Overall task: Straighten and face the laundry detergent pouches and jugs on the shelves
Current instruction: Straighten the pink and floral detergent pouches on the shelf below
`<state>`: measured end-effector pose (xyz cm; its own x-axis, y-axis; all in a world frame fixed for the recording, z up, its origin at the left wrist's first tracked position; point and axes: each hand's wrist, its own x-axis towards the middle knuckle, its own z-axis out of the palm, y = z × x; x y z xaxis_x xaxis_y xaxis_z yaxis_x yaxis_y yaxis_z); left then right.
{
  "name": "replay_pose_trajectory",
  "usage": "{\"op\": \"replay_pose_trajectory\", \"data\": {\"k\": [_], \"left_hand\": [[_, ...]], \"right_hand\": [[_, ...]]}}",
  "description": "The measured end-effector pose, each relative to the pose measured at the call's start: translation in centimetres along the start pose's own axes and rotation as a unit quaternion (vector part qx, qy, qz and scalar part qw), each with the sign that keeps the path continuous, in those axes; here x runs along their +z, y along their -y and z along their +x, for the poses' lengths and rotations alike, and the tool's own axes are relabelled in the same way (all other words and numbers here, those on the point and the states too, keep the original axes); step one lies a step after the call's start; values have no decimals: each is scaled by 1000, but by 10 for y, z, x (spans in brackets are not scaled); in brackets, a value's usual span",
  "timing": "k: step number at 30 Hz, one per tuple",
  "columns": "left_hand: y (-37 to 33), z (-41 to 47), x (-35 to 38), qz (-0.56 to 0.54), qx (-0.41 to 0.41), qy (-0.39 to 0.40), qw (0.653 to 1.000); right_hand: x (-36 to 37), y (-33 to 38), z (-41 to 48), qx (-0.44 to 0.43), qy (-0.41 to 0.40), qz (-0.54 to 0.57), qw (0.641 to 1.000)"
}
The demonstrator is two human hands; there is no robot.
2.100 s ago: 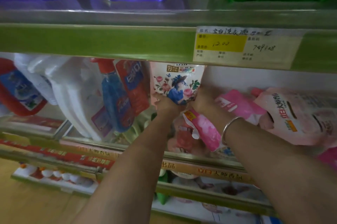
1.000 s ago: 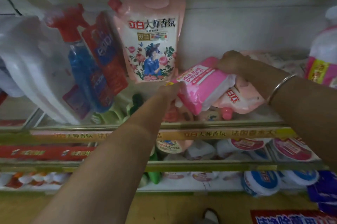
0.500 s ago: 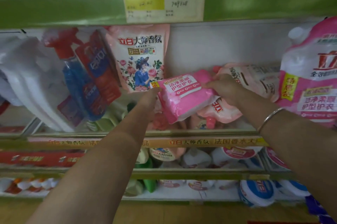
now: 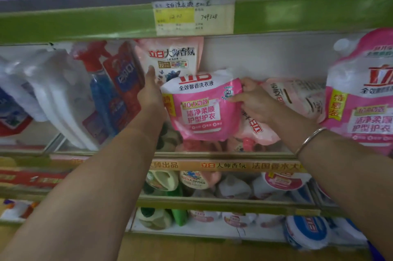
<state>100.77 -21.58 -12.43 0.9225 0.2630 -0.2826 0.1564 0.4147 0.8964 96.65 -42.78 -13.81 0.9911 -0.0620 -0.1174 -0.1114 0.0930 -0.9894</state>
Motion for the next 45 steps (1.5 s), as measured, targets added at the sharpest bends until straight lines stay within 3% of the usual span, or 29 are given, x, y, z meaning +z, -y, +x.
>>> {"op": "replay_pose_trajectory", "data": {"k": [7, 11, 13, 16, 20, 23, 26, 31, 35, 37, 39, 45], "left_hand": [[-39, -10, -8, 46, 9, 87, 995], [-26, -15, -35, 79, -47, 200, 975], [-23, -21, -41, 105, -69, 243, 962], [-28, -23, -38, 93, -55, 227, 968], [-51, -22, -23, 134, 65, 167, 975], [-61, -25, -17, 125, 120, 209, 962], [-51, -21, -20, 120, 109, 195, 967], [-38, -12, -40, 168, 37, 196, 965], [-28, -14, -40, 182, 32, 238, 954], [-19, -15, -39, 181, 16, 246, 952], [-10, -16, -39, 202, 9, 214, 956], [25, -20, -45, 260, -18, 176, 949]], "right_hand": [[25, 27, 3, -5, 76, 116, 990], [20, 42, 5, -1, 100, -14, 995], [25, 49, 5, -27, 74, -78, 994], [33, 57, 4, -58, 25, -56, 996], [27, 72, -2, -85, -33, -12, 996], [20, 75, -6, -99, -34, 59, 993], [21, 64, -4, -89, -17, 90, 992], [21, 69, -5, -50, 5, 10, 999], [11, 60, 1, -27, -25, -30, 999], [-5, 37, 0, -34, -60, -230, 971], [-24, 12, -1, -66, -59, -434, 897], [-76, -20, -8, -20, -10, -648, 762]]}}
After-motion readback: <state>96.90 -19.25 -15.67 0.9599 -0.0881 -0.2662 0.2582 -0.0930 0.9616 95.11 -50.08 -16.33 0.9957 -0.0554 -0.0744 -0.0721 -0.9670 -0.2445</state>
